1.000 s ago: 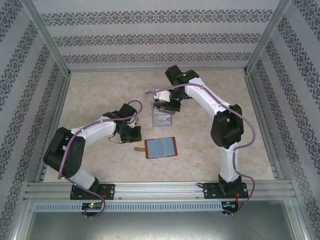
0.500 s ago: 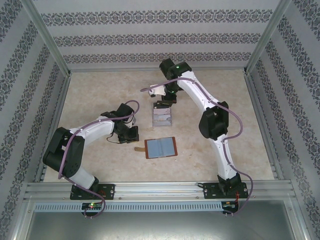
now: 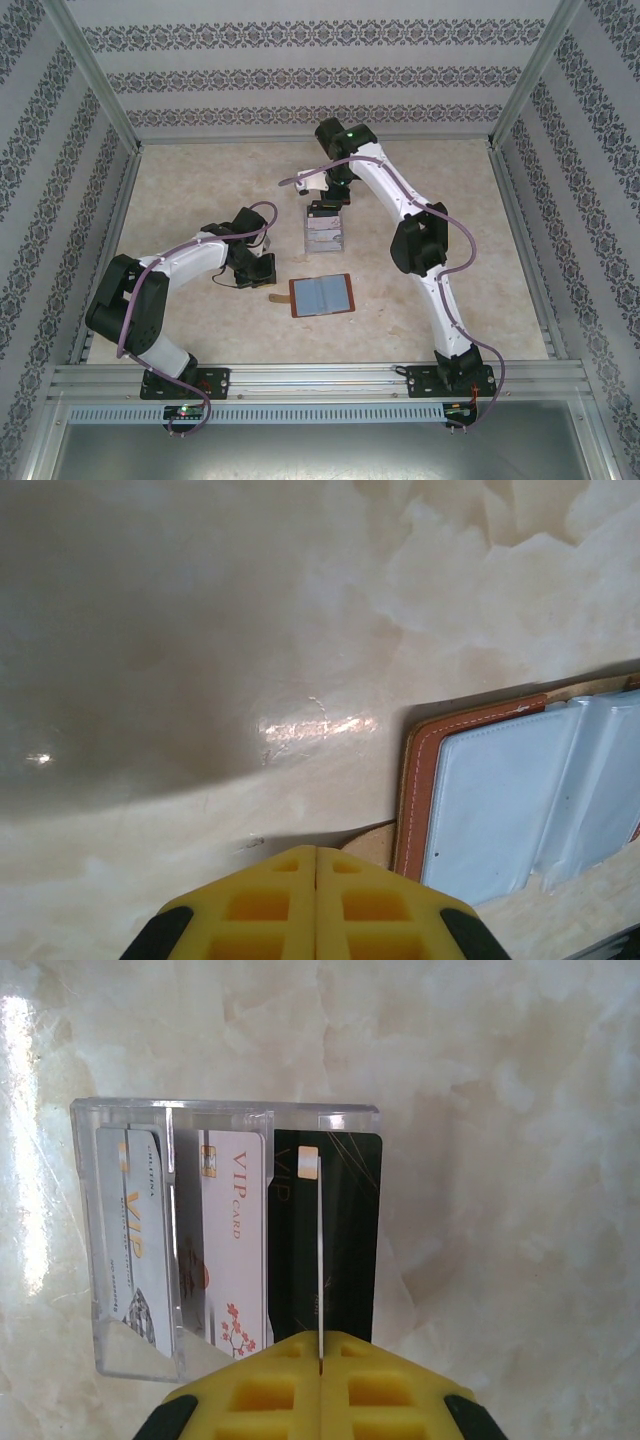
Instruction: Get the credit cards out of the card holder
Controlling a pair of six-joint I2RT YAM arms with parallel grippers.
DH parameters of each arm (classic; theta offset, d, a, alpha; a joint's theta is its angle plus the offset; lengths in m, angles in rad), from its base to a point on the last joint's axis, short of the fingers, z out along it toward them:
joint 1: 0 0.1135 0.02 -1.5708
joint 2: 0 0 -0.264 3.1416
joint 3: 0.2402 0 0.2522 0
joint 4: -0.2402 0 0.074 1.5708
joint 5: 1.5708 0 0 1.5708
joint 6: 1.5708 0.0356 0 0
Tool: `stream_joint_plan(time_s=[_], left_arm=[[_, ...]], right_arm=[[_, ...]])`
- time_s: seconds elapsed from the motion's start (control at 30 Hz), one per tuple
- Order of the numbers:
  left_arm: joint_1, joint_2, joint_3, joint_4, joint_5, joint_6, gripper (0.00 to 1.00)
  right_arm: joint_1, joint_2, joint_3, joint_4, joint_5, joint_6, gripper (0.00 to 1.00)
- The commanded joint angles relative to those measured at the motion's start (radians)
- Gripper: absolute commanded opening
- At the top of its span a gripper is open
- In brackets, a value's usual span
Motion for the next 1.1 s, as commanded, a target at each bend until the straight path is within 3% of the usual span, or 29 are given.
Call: stream_joint_plan(time_s=[0.0, 0.73, 0.9, 1.07], left_arm=[[0.011, -0.016, 0.017, -0.041, -0.017, 0.009, 0.06], [0.011, -0.038, 0.013, -0.037, -0.038, 0.011, 0.08], [0.016, -0.061, 0.037, -0.046, -0.105, 0.028, 0.29], [0.022, -0.082, 0.073, -0.072, -0.183, 0.057, 0.52]], right_arm=[[0.002, 0.026, 0.032, -0.036, 0.000, -0.009, 0.05], [0.008, -0.013, 0.034, 0.015, 0.029, 0.068, 0.22], [-0.003, -0.086, -0.054, 0.068, 0.006, 0.148, 0.38], [-0.008, -0.234, -0.298, 0.235, 0.002, 0.229, 0.50]])
